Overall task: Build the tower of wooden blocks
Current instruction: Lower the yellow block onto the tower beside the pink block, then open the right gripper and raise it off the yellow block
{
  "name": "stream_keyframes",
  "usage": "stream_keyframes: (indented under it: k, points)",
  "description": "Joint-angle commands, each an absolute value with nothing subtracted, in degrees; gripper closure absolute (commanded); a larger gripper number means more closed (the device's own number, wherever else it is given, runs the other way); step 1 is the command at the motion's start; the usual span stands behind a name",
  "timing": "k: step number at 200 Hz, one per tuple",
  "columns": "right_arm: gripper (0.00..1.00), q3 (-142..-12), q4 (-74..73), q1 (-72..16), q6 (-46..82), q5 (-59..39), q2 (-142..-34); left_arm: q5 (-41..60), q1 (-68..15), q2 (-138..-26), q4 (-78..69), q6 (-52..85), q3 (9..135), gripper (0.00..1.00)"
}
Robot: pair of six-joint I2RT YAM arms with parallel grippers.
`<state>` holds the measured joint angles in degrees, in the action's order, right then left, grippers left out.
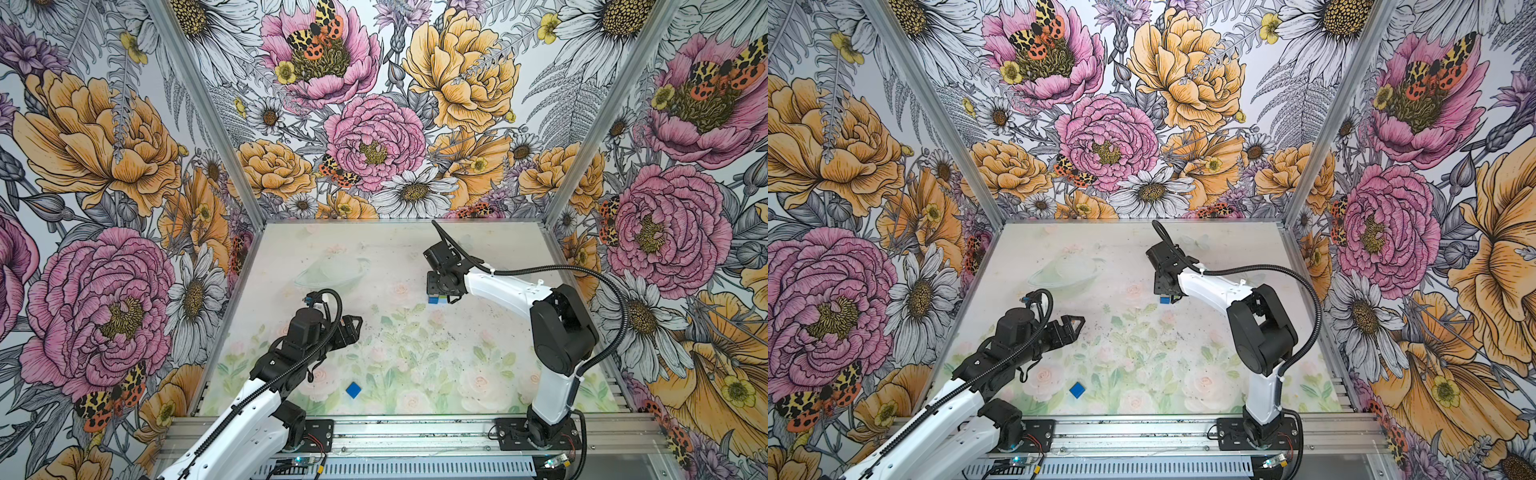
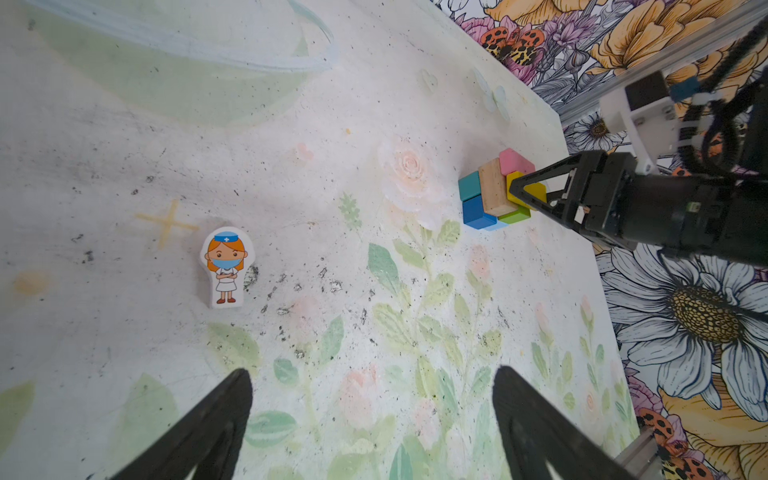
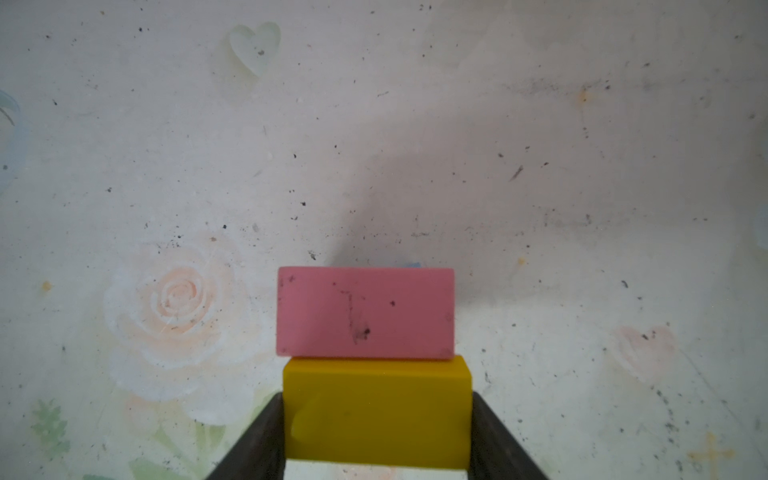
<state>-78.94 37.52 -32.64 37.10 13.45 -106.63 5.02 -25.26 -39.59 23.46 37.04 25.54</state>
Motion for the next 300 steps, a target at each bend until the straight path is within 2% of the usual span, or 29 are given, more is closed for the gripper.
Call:
stream_keyframes:
  k: [1, 128, 220, 300]
  points:
    - [0.47, -80.9, 37.1, -32.3, 37.6, 13.3, -107.6, 6.3, -24.7, -39.1, 21.7, 35.9, 26.0, 0.08]
    - [0.45, -81.4, 37.1, -32.0, 37.6, 12.4, -108.7, 6.5, -24.3, -39.0, 21.7, 35.8, 26.1, 0.08]
    - [0.25, -81.3, 37.2, -32.0, 37.2, 12.5, -107.9, 6.4, -24.0, -38.7, 21.9, 35.8, 26.1, 0.08]
    - [0.21, -79.7, 37.6, -32.0, 36.2, 12.3, -100.5, 6.9, -24.0, -38.3, 22.1, 36.1, 26.5, 0.08]
